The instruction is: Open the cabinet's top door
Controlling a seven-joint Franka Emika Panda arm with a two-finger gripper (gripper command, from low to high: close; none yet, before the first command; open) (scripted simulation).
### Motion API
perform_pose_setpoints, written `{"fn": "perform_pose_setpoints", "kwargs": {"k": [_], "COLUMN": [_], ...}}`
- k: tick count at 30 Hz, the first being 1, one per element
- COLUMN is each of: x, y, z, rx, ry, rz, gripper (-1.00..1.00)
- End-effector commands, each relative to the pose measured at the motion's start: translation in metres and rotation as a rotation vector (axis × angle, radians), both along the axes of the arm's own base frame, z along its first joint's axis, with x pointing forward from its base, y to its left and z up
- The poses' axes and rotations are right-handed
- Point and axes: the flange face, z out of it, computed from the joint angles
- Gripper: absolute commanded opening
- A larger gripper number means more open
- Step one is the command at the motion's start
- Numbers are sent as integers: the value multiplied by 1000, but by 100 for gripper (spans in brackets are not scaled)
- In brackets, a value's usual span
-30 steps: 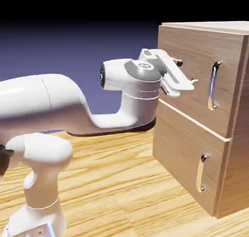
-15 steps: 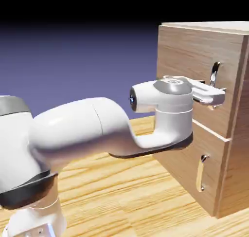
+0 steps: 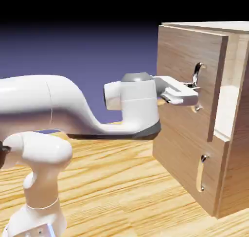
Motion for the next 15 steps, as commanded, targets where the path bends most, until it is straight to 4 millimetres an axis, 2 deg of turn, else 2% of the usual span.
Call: {"fn": "perform_pose_setpoints", "kwargs": {"k": [1,5,7,15], "x": [1,4,0,-50], "y": [-1,-3,-1,29], "z": [0,1,1,1], "rx": [-5,-3,0,2], "ry": [-1,12,25,26], "rz": [5,19,11,-120], "gripper": [-100,-100,-100,-100]}}
